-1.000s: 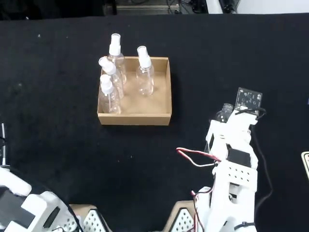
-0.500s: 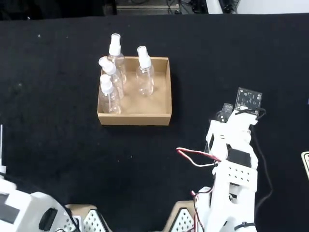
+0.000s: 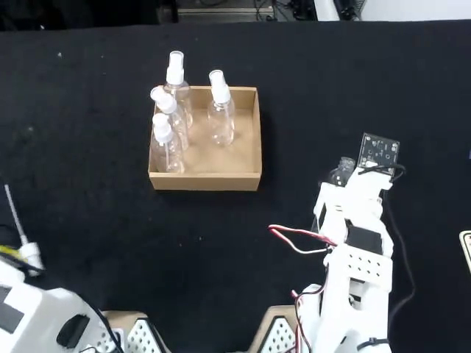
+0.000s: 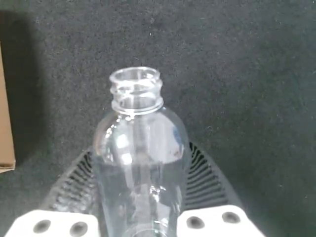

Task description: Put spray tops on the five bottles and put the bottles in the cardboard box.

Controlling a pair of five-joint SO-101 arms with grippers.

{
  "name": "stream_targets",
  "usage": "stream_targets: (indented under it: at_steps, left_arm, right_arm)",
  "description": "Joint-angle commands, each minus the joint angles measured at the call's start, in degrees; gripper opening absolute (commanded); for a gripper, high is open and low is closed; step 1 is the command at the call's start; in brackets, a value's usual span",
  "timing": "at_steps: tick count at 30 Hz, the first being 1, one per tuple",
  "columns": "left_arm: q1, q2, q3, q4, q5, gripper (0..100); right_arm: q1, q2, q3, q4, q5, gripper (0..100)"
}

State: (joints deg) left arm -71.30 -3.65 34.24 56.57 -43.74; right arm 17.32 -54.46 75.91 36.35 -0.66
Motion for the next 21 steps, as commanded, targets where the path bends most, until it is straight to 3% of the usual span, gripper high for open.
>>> stream_targets:
  at_steps: [1, 10, 16, 21]
  left_arm:
    - [6.55, -0.62, -0.92, 6.95, 4.66, 26]
    - [19.38, -0.62, -2.15, 13.98, 14.51, 26]
    - [21.49, -0.62, -13.93, 21.89, 18.99, 26]
    - [28.0, -0.09, -24.57, 29.98, 22.86, 26]
  right_arm:
    - [-1.32, -2.24, -0.31, -1.49, -0.35, 1.0]
    - [-1.49, -2.24, -0.22, -1.49, -0.26, 1.0]
    - [-1.49, -2.24, -0.22, -1.49, -0.18, 1.0]
    - [-1.49, -2.24, -0.22, -1.49, -0.18, 1.0]
